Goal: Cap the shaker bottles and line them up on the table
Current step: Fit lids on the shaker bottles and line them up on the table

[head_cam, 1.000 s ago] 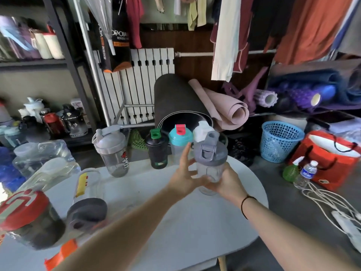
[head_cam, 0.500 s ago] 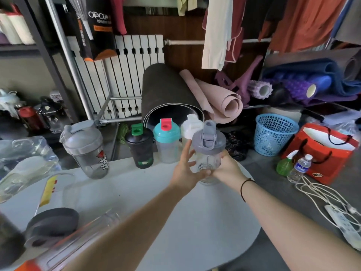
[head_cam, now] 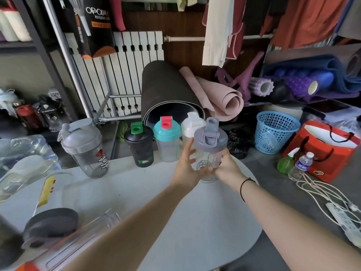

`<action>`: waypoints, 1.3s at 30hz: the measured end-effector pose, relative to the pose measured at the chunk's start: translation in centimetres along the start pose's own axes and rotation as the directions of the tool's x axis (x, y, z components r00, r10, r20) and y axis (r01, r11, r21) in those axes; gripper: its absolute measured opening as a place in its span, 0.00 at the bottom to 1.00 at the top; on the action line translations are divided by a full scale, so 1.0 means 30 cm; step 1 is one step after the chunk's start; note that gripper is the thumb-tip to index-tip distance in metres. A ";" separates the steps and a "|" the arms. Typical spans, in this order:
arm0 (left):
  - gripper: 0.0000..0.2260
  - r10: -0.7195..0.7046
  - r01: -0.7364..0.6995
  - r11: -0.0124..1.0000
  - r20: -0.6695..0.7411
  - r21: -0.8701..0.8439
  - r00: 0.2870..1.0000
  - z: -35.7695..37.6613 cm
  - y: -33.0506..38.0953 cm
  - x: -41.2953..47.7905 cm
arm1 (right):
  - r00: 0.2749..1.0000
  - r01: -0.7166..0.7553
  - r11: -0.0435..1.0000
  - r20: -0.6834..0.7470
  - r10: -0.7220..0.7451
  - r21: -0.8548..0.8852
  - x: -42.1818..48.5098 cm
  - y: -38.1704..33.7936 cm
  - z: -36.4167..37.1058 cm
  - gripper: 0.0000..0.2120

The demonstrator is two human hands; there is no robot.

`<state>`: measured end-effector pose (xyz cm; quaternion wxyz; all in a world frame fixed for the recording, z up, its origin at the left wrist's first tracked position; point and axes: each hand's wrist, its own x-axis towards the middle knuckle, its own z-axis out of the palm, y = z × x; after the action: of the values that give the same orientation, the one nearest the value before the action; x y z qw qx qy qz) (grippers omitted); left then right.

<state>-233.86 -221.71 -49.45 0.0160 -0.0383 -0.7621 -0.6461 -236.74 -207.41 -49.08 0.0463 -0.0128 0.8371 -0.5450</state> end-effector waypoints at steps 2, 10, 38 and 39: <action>0.46 0.002 -0.002 1.000 -0.013 0.002 1.000 0.001 0.000 0.003 | 1.000 -0.011 1.000 -0.020 0.011 0.015 -0.002 0.007 0.016 0.31; 0.43 0.030 -0.029 1.000 -0.104 0.012 0.994 0.026 0.002 -0.005 | 0.988 -0.087 0.995 0.134 0.078 0.058 0.123 0.091 0.002 0.40; 0.53 -0.684 0.089 -0.063 -0.108 0.994 0.721 -0.537 0.081 -0.395 | 0.883 0.001 0.564 0.266 0.388 -0.826 -0.220 0.111 -0.004 0.58; 0.55 -0.673 0.102 -0.057 -0.114 0.993 0.731 -0.560 0.078 -0.420 | 0.884 -0.011 0.571 0.259 0.389 -0.821 -0.225 0.118 -0.006 0.58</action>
<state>-221.53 -238.37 -45.31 -0.3201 0.0732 -0.9405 0.0880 -229.95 -205.33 -51.81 0.2741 -0.0493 0.9566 -0.0857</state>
